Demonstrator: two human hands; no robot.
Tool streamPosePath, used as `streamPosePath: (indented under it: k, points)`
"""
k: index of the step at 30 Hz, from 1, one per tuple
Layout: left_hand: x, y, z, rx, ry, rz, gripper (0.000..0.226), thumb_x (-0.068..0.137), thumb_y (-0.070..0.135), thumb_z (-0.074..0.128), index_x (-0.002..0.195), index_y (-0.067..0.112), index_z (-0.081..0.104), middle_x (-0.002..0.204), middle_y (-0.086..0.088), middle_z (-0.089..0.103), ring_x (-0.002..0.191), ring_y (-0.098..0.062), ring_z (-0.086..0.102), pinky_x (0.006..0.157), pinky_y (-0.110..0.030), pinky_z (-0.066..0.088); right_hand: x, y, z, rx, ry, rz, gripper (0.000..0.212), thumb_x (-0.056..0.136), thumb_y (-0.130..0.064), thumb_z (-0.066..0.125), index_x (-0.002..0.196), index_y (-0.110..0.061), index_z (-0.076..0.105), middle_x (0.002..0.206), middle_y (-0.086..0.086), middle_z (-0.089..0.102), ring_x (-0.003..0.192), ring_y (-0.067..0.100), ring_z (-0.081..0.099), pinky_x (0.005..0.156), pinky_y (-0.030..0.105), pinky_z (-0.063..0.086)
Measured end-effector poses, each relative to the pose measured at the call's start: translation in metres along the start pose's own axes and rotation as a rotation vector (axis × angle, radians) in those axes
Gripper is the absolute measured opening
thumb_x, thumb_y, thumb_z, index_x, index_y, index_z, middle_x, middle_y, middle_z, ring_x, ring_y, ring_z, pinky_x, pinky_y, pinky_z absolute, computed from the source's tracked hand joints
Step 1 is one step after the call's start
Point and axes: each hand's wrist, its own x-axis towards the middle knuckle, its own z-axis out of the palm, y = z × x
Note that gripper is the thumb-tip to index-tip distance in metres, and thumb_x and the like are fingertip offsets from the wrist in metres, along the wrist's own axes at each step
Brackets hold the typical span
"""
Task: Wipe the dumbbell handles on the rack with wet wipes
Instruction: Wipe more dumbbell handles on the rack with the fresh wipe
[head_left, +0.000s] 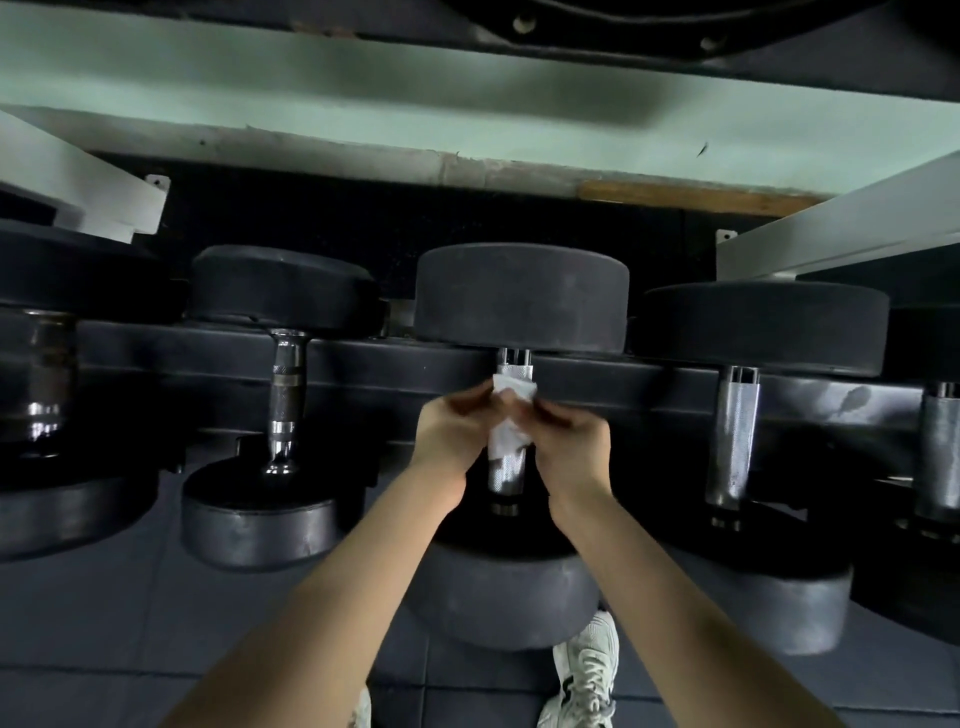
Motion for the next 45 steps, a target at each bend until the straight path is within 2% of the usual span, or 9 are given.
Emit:
streamPosePath:
  k: [7,13,16,19,23,27,35,39,45]
  points:
    - [0.024,0.015,0.01,-0.098,0.11,-0.051,0.024,0.079,0.017,0.074,0.096,0.002,0.069,0.106,-0.014,0.069,0.103,-0.028,0.065,0.098,-0.04,0.049,0.021,-0.027,0.008,0.068,0.021,0.015,0.01,0.082,-0.004,0.07,0.092,-0.001,0.071,0.078,-0.002,0.068,0.063,-0.002,0.059,0.052,0.001,0.044]
    - [0.01,0.002,-0.002,0.021,0.084,-0.063,0.033,0.08,0.015,0.073,0.107,-0.001,0.066,0.106,-0.017,0.069,0.098,-0.027,0.067,0.093,-0.04,0.052,0.009,-0.014,-0.006,-0.082,-0.038,-0.028,0.017,0.079,-0.013,0.075,0.095,-0.007,0.072,0.084,-0.002,0.071,0.078,0.007,0.068,0.079,0.016,0.055]
    - [-0.001,-0.01,-0.014,0.109,-0.027,-0.078,0.03,0.081,0.013,0.07,0.109,0.0,0.066,0.093,-0.01,0.072,0.082,-0.018,0.07,0.08,-0.029,0.057,-0.002,0.0,-0.015,-0.2,-0.079,-0.014,0.018,0.075,-0.022,0.079,0.084,-0.008,0.074,0.079,0.003,0.074,0.078,0.014,0.071,0.077,0.024,0.057]
    - [-0.005,-0.015,-0.027,0.324,-0.138,-0.02,0.033,0.08,0.016,0.072,0.11,0.002,0.068,0.088,-0.003,0.072,0.069,-0.002,0.067,0.07,-0.014,0.055,-0.005,0.008,-0.026,-0.359,-0.162,-0.021,0.021,0.072,-0.026,0.08,0.085,-0.011,0.074,0.072,-0.004,0.072,0.065,0.001,0.067,0.062,0.01,0.051]
    - [-0.007,-0.011,-0.036,0.707,-0.257,-0.001,0.038,0.079,0.02,0.074,0.115,0.012,0.066,0.092,0.005,0.066,0.079,-0.001,0.06,0.059,0.004,0.039,-0.001,0.018,-0.034,-0.653,-0.317,-0.037,0.028,0.072,-0.021,0.081,0.094,-0.004,0.074,0.078,0.002,0.071,0.065,0.002,0.059,0.063,0.014,0.044]
    - [0.003,-0.003,-0.034,0.701,-0.331,-0.08,0.037,0.074,0.01,0.077,0.109,0.003,0.067,0.091,-0.002,0.072,0.083,-0.007,0.066,0.076,-0.009,0.048,0.006,0.009,-0.034,-0.672,-0.385,0.041,0.03,0.067,-0.016,0.084,0.091,-0.002,0.073,0.077,0.004,0.071,0.068,0.006,0.062,0.062,0.009,0.047]
    - [-0.001,-0.01,-0.033,0.541,-0.203,-0.066,0.03,0.068,0.007,0.081,0.095,0.003,0.069,0.071,0.001,0.071,0.06,-0.003,0.066,0.056,-0.012,0.05,0.005,0.01,-0.033,-0.519,-0.421,0.085,0.027,0.068,-0.009,0.083,0.093,-0.007,0.073,0.078,0.002,0.071,0.068,0.004,0.065,0.069,0.012,0.048]
    - [-0.014,-0.016,-0.026,0.775,-0.03,0.066,0.033,0.07,0.022,0.082,0.05,0.015,0.056,0.044,0.009,0.051,0.038,0.003,0.047,0.043,-0.011,0.036,-0.005,0.015,-0.026,-0.814,-0.238,-0.031,0.024,0.067,-0.029,0.084,0.074,-0.008,0.073,0.064,0.005,0.067,0.057,0.011,0.058,0.053,0.022,0.045]
    - [-0.021,0.001,-0.012,0.846,0.041,-0.021,0.025,0.065,0.016,0.085,0.076,0.002,0.068,0.084,-0.017,0.071,0.078,-0.027,0.07,0.075,-0.037,0.058,-0.019,0.009,-0.028,-0.835,-0.101,-0.064,0.023,0.072,-0.015,0.079,0.059,-0.012,0.059,0.053,-0.003,0.05,0.05,0.008,0.047,0.036,0.009,0.03]
